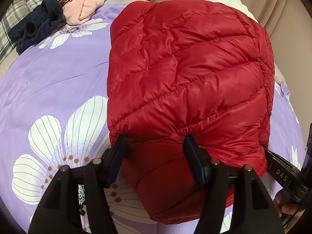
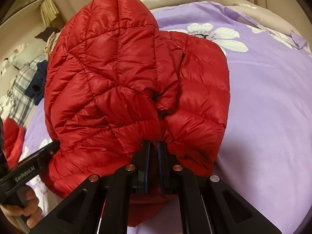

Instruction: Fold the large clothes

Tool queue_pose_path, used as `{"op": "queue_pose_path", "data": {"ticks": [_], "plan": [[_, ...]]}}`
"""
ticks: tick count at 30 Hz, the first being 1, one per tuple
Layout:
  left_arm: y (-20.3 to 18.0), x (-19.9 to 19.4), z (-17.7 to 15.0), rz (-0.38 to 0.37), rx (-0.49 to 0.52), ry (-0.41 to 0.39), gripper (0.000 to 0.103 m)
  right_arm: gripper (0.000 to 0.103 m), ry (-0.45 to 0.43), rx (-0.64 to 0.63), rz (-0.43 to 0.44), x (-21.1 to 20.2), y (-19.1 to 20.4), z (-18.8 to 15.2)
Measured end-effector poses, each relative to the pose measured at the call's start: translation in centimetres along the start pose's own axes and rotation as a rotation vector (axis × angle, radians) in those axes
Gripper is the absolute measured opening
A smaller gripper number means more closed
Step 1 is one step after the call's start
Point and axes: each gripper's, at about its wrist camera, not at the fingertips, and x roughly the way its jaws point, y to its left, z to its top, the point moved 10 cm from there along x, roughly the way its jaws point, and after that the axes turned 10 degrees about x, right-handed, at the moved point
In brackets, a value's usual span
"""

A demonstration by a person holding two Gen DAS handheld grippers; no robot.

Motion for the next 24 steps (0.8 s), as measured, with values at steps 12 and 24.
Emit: {"op": "queue_pose_path", "data": {"ticks": [12, 24], "plan": [[0.3, 0.0, -0.1, 0.001, -0.015, 0.013, 0.066, 0.005, 0.010, 0.005, -0.019, -0.5, 0.5, -0.5], [-0.9, -11.9, 1.4, 0.144, 0.099, -0.152, 0.056, 0.005, -0.093, 0.043, -0.013, -12.2, 2.7, 0.2]]}}
